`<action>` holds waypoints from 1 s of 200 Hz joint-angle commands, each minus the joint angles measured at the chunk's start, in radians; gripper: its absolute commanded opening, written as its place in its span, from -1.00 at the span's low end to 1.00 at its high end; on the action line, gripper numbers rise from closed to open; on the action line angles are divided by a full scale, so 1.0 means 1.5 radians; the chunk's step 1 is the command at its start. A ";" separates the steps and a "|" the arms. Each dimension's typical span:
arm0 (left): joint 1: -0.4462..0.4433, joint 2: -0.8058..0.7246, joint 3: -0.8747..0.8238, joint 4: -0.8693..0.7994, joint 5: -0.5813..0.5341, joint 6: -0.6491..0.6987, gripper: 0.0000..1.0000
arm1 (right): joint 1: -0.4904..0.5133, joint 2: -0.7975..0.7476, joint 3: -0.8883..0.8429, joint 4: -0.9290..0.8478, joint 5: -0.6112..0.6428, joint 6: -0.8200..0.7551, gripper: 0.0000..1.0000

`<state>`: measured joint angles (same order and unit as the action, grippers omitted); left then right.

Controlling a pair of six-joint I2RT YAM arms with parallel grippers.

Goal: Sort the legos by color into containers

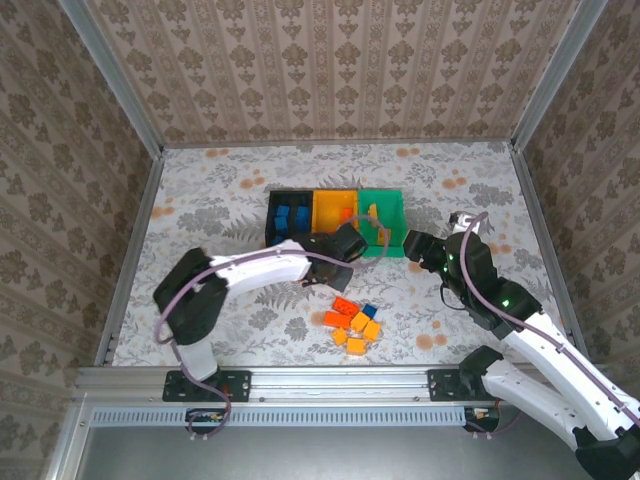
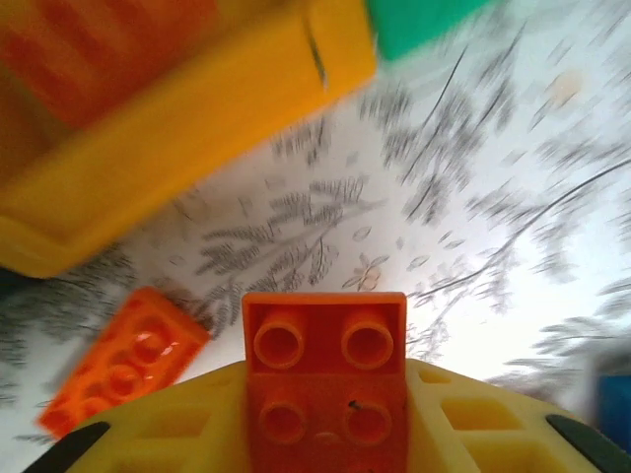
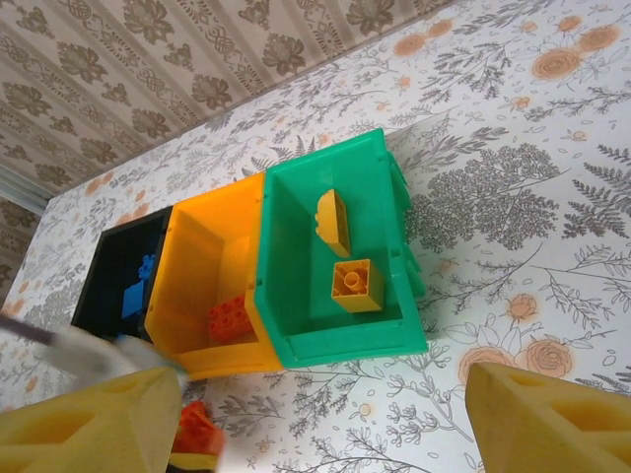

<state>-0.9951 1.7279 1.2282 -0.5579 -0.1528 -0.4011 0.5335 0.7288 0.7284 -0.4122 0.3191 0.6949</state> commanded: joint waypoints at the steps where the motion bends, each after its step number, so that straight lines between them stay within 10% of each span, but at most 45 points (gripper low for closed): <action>1: 0.047 -0.063 0.029 0.013 0.026 -0.025 -0.22 | -0.005 -0.002 -0.016 -0.005 0.018 0.017 0.55; 77: 0.154 0.139 0.268 0.009 0.064 -0.026 -0.22 | -0.008 0.031 -0.041 0.011 -0.014 0.023 0.55; 120: 0.168 0.208 0.336 -0.007 0.071 -0.035 0.16 | -0.008 0.054 -0.049 0.012 -0.096 -0.008 0.57; 200: 0.129 -0.011 0.195 0.082 0.132 -0.063 0.96 | 0.105 0.162 -0.082 0.002 -0.230 -0.064 0.57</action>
<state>-0.7609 1.8767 1.5864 -0.5014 0.0032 -0.4801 0.6071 0.9337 0.6159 -0.3931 0.0357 0.6437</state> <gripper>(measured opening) 0.941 0.784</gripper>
